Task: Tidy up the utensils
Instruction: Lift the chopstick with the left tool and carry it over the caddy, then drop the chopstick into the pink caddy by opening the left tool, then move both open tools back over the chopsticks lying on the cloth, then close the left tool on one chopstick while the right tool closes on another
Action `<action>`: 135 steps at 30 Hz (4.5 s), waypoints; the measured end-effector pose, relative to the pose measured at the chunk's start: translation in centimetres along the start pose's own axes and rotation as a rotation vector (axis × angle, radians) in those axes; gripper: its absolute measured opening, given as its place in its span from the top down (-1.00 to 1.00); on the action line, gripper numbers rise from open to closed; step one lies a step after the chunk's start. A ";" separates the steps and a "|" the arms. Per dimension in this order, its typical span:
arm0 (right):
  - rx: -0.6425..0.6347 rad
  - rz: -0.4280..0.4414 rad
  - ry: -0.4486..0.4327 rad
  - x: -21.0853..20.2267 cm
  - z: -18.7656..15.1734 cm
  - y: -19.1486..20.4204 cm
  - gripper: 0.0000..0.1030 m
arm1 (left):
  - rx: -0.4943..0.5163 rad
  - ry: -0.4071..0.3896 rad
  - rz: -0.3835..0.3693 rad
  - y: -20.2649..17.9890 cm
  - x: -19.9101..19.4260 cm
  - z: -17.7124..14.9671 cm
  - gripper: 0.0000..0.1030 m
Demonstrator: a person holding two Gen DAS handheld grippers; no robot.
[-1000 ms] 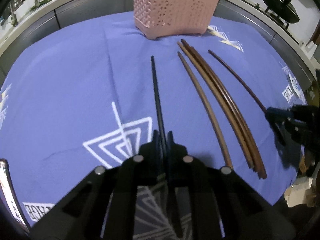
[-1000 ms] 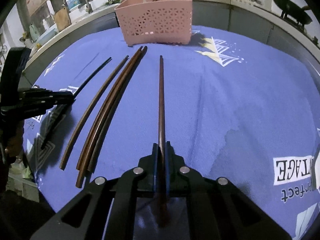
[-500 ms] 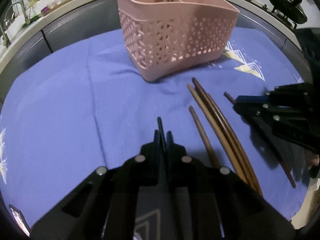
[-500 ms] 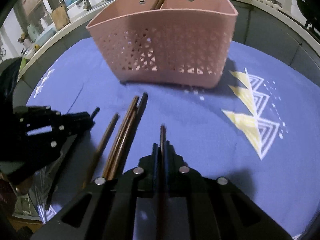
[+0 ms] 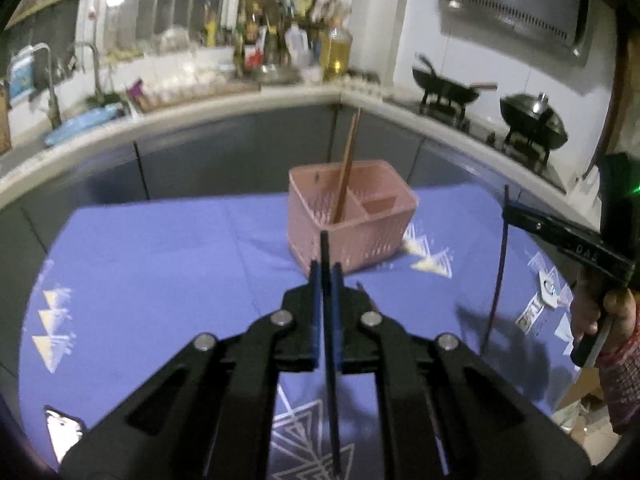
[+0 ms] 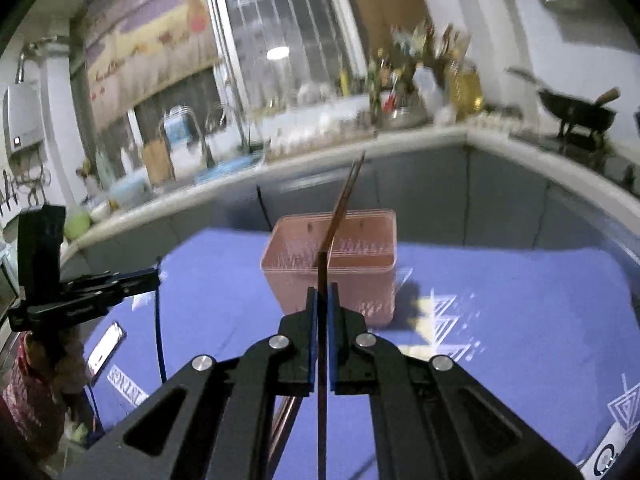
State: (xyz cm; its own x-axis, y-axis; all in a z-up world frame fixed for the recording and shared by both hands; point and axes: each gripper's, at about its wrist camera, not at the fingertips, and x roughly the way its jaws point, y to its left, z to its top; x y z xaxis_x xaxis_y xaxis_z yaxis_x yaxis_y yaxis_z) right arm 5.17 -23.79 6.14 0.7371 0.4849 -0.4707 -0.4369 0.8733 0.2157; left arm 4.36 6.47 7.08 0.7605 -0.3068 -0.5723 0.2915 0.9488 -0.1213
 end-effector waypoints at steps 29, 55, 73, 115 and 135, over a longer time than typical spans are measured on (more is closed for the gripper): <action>0.065 -0.031 -0.356 3.5 16.6 1.4 0.91 | 0.062 -0.259 0.018 -3.1 -0.4 17.1 0.92; 0.091 -0.049 -0.119 12.0 10.8 0.1 0.07 | -0.021 -0.049 0.085 -0.6 9.1 12.6 0.27; 0.079 0.005 -0.060 2.8 0.1 2.3 0.08 | -0.156 -0.206 0.090 2.3 -3.7 4.0 0.27; 0.109 -0.029 0.388 6.0 -14.9 1.5 0.66 | 0.012 0.377 -0.007 -7.4 10.1 -12.9 0.50; 0.017 -0.101 0.462 1.5 -16.5 -0.5 0.87 | 0.012 0.403 0.038 -3.5 9.1 -12.7 0.88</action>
State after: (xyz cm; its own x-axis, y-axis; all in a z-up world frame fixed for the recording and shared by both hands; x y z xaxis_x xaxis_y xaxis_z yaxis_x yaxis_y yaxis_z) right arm -1.98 -24.29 -8.81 0.4672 0.3294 -0.8205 -0.3633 0.9176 0.1616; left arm 2.87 1.28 -7.97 0.4832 -0.2159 -0.8485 0.2761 0.9573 -0.0863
